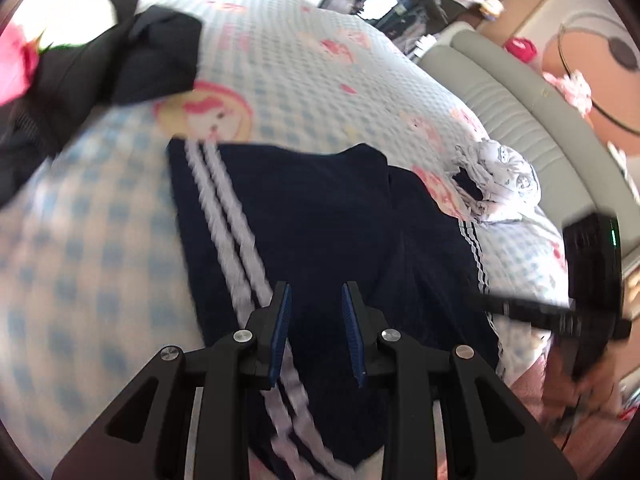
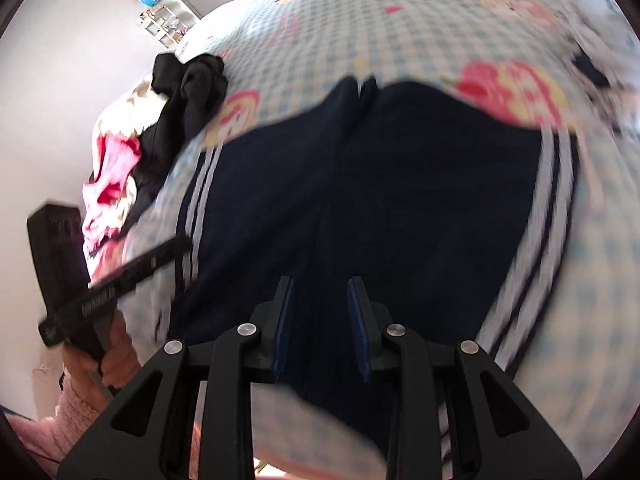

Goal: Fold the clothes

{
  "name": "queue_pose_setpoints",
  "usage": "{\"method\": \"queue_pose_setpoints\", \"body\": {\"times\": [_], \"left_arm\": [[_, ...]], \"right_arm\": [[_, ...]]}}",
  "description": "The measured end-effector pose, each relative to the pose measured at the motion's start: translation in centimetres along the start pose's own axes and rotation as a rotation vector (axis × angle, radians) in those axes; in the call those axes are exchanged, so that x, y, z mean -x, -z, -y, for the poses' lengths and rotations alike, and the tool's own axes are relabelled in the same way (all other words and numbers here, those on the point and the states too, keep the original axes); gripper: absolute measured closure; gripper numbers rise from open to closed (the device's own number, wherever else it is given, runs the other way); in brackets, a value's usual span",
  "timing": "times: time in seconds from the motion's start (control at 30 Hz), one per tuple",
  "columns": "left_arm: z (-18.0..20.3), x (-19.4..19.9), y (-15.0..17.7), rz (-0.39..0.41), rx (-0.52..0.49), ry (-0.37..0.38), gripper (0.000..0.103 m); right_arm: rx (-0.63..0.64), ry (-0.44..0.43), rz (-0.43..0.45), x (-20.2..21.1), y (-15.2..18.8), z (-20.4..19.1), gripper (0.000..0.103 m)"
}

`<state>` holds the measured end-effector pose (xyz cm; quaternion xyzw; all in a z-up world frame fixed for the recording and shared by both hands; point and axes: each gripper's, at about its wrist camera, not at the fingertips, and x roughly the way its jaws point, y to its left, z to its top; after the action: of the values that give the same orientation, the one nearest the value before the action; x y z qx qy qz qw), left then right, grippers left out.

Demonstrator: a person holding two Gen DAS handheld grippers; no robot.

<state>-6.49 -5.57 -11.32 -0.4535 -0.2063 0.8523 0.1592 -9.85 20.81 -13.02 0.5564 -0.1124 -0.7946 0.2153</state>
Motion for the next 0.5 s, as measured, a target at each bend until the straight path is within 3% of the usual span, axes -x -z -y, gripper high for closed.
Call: {"method": "queue_pose_setpoints", "body": {"times": [0.13, 0.27, 0.33, 0.5], "left_arm": [[-0.7, 1.1, 2.0, 0.023, 0.056, -0.022, 0.075], [-1.4, 2.8, 3.6, 0.037, 0.098, -0.042, 0.075], [-1.9, 3.9, 4.4, 0.049, 0.117, -0.057, 0.075], [-2.4, 4.6, 6.3, -0.025, 0.082, -0.046, 0.075]], "right_arm": [[-0.054, -0.008, 0.008, 0.3, 4.2, 0.2, 0.076], [-0.09, 0.061, 0.056, 2.0, 6.8, 1.1, 0.076], [-0.127, 0.044, 0.076, 3.2, 7.7, 1.7, 0.076], [-0.127, 0.073, 0.1, 4.6, 8.4, 1.9, 0.076]]}}
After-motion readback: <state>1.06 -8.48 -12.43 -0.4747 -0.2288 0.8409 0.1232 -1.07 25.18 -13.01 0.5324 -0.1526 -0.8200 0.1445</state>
